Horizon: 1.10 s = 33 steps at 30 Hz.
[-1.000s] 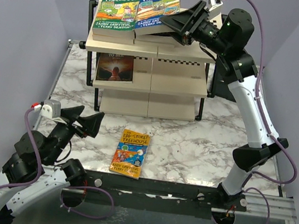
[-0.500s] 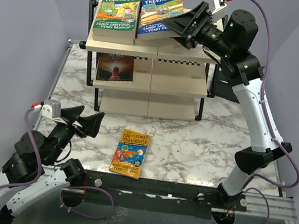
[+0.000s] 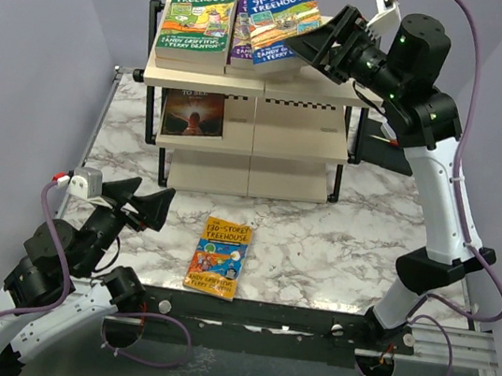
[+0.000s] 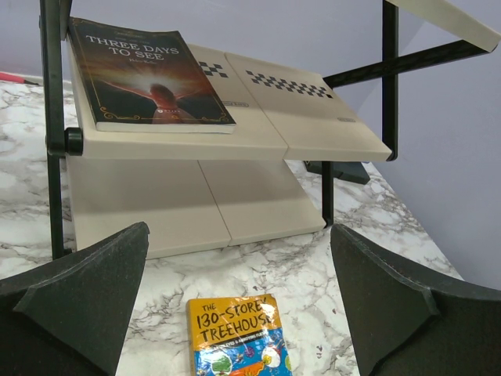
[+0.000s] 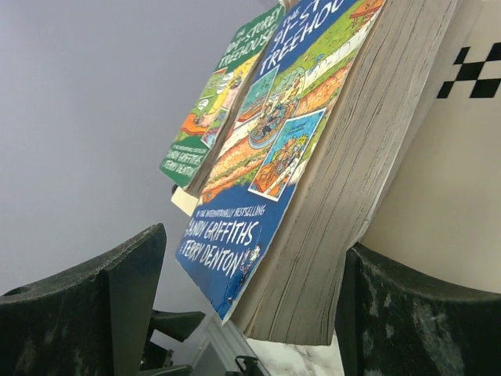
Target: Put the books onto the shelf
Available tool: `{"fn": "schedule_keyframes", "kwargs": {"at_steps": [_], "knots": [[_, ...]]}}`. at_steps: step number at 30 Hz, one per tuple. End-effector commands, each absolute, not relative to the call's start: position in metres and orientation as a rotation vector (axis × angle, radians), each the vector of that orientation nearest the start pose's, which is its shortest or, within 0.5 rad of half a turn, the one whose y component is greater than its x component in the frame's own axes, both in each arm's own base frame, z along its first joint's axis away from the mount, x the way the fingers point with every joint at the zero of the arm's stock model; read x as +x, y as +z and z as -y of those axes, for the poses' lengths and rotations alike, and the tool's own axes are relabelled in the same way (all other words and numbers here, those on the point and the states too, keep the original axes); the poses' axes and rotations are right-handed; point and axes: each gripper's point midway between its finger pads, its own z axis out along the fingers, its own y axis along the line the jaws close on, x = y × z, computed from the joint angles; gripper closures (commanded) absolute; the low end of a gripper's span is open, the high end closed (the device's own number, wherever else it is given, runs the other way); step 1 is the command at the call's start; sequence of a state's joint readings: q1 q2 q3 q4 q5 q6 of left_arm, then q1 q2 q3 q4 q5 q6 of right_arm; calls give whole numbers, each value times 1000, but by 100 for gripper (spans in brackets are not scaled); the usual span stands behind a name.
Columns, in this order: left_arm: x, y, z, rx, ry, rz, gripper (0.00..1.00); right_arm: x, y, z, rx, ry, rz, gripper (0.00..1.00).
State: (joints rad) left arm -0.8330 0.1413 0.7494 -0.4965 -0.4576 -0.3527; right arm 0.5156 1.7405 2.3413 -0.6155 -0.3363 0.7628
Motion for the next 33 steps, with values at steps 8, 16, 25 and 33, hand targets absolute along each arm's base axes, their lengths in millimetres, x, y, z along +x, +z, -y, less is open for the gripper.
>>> {"fn": "schedule_keyframes", "kwargs": {"at_steps": [8, 16, 25, 33], "knots": [[161, 324, 82, 9, -612, -1516, 1, 371, 516, -284, -114, 1029, -1739, 24], [160, 324, 82, 7, -612, -1514, 1, 363, 531, -276, -189, 981, -1653, 18], [160, 325, 81, 2, -613, -1510, 1, 350, 532, -301, -327, 1047, -1637, 17], [160, 324, 82, 7, -613, -1514, 1, 364, 523, -304, -282, 968, -1668, 17]]}}
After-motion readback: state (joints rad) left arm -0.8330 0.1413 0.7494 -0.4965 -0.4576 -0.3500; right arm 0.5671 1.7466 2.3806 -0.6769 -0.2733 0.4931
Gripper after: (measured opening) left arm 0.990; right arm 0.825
